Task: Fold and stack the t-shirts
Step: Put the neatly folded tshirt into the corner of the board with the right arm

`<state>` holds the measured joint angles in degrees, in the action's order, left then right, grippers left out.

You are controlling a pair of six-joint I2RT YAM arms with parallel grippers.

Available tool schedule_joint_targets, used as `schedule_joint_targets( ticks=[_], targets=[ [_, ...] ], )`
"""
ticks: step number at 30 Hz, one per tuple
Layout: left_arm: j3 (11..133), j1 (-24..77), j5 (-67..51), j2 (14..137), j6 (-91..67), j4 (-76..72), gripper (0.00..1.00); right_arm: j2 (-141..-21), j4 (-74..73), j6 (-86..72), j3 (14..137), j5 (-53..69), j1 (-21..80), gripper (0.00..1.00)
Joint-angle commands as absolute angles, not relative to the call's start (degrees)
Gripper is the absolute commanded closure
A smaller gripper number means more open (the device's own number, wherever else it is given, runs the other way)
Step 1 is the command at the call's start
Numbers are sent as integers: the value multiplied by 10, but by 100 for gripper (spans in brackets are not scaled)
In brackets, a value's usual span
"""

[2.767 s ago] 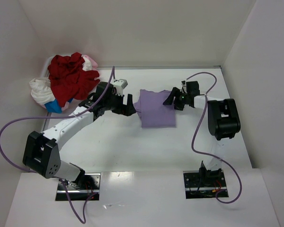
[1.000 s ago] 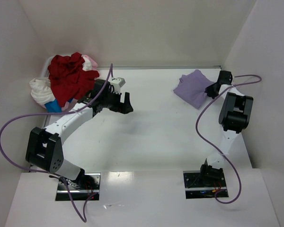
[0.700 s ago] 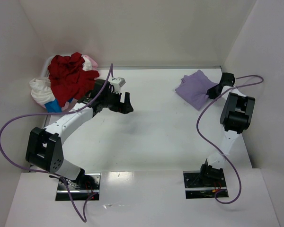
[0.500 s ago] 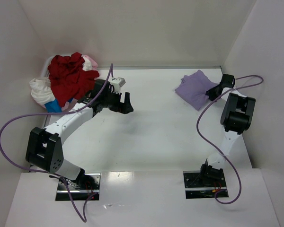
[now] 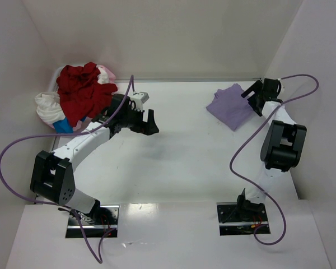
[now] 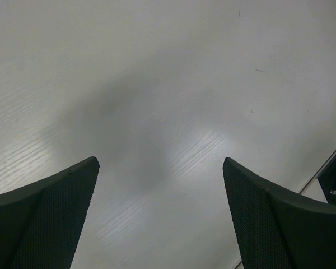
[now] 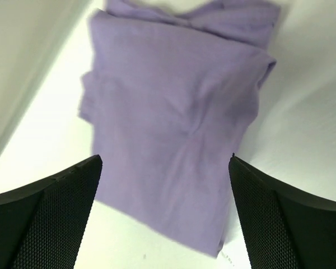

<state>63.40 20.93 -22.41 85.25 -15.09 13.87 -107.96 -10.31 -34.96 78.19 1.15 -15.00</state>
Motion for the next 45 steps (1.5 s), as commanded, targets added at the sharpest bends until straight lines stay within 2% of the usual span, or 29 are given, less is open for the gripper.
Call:
schedule_joint_targets(
  ticks=[1, 10, 15, 23, 29, 36, 45],
  targets=[
    [628, 207, -242, 830, -148, 113, 1, -1013, -119, -326, 778, -17, -128, 0],
    [617, 207, -242, 788, -148, 113, 1, -944, -160, -350, 680, -25, -76, 0],
    [612, 207, -242, 771, -148, 113, 1, -933, -131, -382, 600, -25, -69, 0],
    [606, 207, -242, 766, -148, 118, 1, -939, -113, -395, 589, -59, -69, 0],
    [606, 207, -242, 766, -148, 123, 1, -983, -88, -410, 584, -66, -64, 8],
    [617, 207, -236, 766, -148, 128, 1, -1017, -75, -424, 599, -77, -54, 23],
    [622, 207, -236, 766, -142, 134, 1, -1043, -81, -473, 625, -77, -47, 72]
  ],
)
